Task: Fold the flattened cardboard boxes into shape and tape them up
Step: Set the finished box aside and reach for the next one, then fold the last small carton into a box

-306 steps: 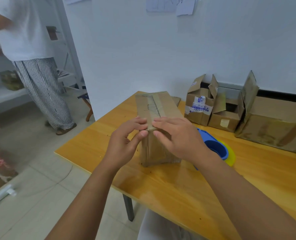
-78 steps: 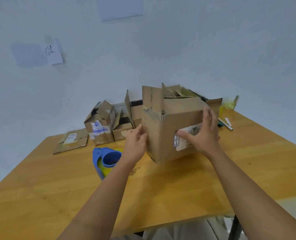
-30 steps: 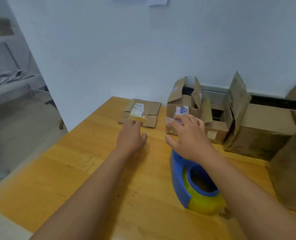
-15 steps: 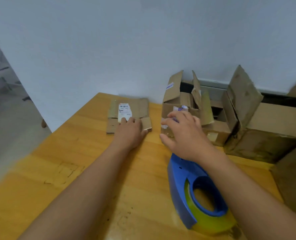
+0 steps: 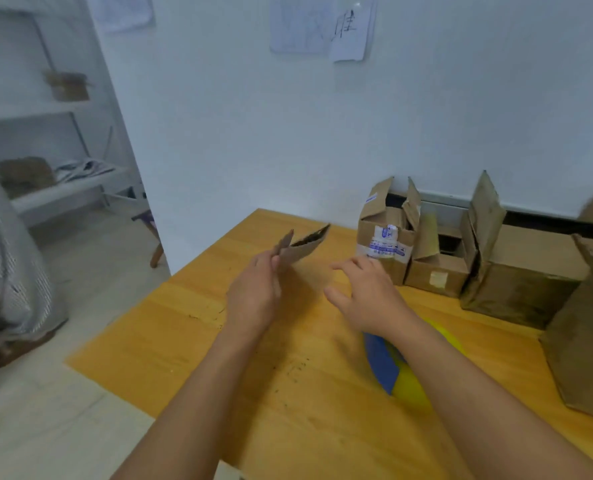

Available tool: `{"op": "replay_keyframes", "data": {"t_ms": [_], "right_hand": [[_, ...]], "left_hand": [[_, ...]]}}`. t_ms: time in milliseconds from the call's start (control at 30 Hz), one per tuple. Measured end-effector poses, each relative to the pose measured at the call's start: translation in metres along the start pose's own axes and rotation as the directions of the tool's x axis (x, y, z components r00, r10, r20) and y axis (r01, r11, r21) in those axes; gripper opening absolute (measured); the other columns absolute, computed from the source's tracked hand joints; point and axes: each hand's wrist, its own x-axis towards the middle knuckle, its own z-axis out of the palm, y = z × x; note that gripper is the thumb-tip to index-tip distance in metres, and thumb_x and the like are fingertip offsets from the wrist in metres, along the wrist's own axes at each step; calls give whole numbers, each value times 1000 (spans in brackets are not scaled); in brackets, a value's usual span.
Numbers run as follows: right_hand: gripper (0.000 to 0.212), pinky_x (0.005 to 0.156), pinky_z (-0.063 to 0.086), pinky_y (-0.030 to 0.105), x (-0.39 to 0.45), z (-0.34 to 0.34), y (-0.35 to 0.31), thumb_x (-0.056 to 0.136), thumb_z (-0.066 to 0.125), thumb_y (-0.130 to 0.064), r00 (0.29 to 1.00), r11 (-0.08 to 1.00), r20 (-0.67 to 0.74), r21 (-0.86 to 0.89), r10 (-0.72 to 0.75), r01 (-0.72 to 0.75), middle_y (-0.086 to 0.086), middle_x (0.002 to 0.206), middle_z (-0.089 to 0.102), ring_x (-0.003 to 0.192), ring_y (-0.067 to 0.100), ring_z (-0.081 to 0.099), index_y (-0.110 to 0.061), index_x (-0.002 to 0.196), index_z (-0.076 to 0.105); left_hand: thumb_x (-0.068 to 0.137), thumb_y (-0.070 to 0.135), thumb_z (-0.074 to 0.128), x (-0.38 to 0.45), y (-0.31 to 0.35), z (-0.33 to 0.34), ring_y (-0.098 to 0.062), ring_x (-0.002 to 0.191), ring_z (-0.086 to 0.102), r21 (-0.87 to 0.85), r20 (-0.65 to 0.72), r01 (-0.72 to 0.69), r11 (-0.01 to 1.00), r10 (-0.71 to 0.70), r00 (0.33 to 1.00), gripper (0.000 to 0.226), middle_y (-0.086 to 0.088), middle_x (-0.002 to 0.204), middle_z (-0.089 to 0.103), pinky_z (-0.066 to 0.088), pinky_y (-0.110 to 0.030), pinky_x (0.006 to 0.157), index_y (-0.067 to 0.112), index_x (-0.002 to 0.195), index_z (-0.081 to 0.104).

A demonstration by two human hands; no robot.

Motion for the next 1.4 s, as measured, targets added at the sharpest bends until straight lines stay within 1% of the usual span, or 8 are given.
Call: {"op": "replay_keyframes", "data": {"t_ms": [200,333,400,500,633,900,1133,1400], "right_hand": [[96,121,25,49,-9,2,-32,90,70,-45,988,888,-28,444,150,-123,1,166,11,151,26,16,-27,159,6],[103,90,51,25,-18,8,-47,87,72,-49,987,732,32,667,158,-139,-3,155,35,122,13,54,-34,158,0],[99,70,48,12,-26,14,-55,86,72,-53,994,716,26,691,110,-98,-11,145,43,102,-1,58,-38,157,5],[95,84,49,24,-41,25,-64,75,69,-69,1000,712,9,702,29,-26,-25,136,46,111,-3,55,-49,150,15],[79,107,46,42,-54,41,-58,86,63,-62,999,736,-30,678,28,-1,-15,153,38,135,12,43,-53,149,15],[59,110,43,42,-55,53,-45,95,56,-56,999,763,-36,646,1,22,-23,148,32,135,5,37,-62,144,24],[42,96,44,25,-39,44,-41,101,48,-51,999,759,-16,651,48,-26,-16,131,51,122,5,49,-32,138,54],[25,87,45,21,-29,35,-41,104,48,-40,994,724,-4,686,105,-73,-15,116,54,100,-3,52,-32,125,60]], "left_hand": [[108,26,33,-45,-3,-68,6,65,48,-405,-268,109,908,-231,935,33,10,70,48,34,-14,54,34,76,41],[108,35,31,-64,-6,-88,13,74,50,-535,-217,213,818,-377,901,31,12,82,55,35,-13,60,36,83,49],[108,40,29,-72,-7,-88,13,82,51,-598,-163,226,769,-393,905,30,13,90,58,40,-21,69,38,91,54],[104,52,30,-84,-7,-81,2,109,54,-637,-94,208,742,-342,935,42,9,117,61,47,-29,90,29,123,59],[90,70,42,-91,-11,-71,11,125,41,-621,-66,140,771,-230,971,64,23,137,46,41,-9,92,42,147,37],[86,46,54,-88,-20,-65,21,113,40,-648,63,185,739,-189,980,54,19,132,41,41,-10,85,52,140,45],[101,46,49,-76,-20,-67,17,111,41,-629,116,286,723,-276,954,10,18,126,42,39,-20,84,53,106,55],[94,61,49,-75,-18,-59,18,105,45,-548,13,258,795,-301,954,38,15,126,48,42,-17,74,38,124,47]]}}
